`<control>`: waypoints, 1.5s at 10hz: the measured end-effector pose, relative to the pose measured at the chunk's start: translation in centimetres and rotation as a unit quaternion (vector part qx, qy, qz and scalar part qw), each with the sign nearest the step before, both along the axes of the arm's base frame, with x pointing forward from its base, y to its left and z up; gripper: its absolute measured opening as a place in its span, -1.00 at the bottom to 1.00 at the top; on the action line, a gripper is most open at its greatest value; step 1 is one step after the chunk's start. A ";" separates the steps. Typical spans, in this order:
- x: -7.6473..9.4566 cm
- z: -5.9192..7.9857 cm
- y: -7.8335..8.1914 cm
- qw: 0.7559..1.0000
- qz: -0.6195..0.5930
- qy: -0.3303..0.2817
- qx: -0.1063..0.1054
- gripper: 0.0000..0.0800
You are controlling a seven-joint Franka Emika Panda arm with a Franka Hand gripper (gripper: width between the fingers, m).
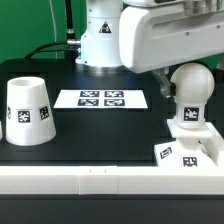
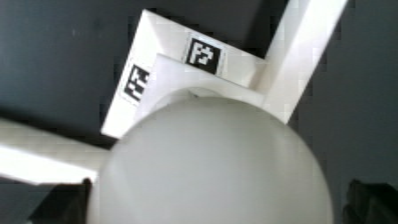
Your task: Assemble lamp
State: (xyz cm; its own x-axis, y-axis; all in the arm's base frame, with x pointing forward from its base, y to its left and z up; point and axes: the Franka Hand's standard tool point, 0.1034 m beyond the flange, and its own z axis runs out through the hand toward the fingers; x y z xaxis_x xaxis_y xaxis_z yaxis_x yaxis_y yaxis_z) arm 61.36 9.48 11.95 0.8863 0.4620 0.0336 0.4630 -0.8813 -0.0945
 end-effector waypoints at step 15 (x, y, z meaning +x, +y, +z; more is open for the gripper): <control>0.2 -0.2 -0.4 0.866 0.498 -0.037 -0.036 0.75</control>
Offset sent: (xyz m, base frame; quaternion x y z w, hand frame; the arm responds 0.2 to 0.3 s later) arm -0.0031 0.0051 -0.0003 -0.0194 0.0110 -0.2582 0.9658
